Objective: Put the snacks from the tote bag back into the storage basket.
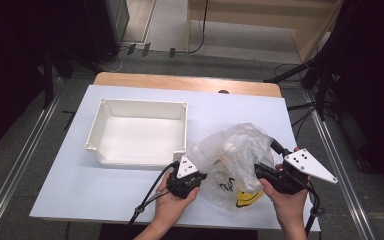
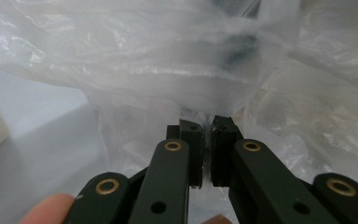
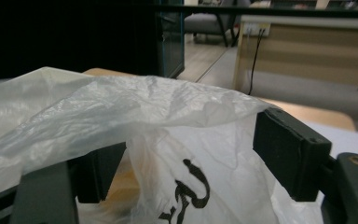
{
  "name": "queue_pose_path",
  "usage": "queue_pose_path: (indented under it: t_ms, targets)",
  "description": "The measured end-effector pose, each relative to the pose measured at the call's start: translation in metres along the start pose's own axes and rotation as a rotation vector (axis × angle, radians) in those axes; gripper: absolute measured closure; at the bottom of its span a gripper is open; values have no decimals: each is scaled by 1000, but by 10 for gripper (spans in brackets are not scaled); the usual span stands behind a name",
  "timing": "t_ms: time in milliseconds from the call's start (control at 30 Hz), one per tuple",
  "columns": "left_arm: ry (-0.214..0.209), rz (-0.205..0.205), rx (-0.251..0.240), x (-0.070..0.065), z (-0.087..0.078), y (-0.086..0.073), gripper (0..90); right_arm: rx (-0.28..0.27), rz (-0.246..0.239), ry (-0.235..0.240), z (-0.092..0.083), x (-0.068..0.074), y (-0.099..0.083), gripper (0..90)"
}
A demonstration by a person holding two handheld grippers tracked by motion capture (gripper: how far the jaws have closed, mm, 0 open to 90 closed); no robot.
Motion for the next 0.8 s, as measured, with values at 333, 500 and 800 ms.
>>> queue_pose_path:
  t_ms: [333,500,800]
  targets:
    - [-10,40,-6,-4,0,-3,883,-12,8,-101,27,-15,9,457]
    - [-37,25,4,-4,0,-5,883,225,93,-103,73,-36,-41,736]
    - [-47,2,16,-2,0,-6,887,572,170,-192,103,-76,-144,900]
Point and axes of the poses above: each handheld gripper's, and its own axes: z roughly forward along the jaws, y roughly out of its top, x roughly to its left, the point moved 10 cm from there along z, roughly forward along the jaws, and after that the axes turned 9 degrees about -y, right-handed, at the moved point
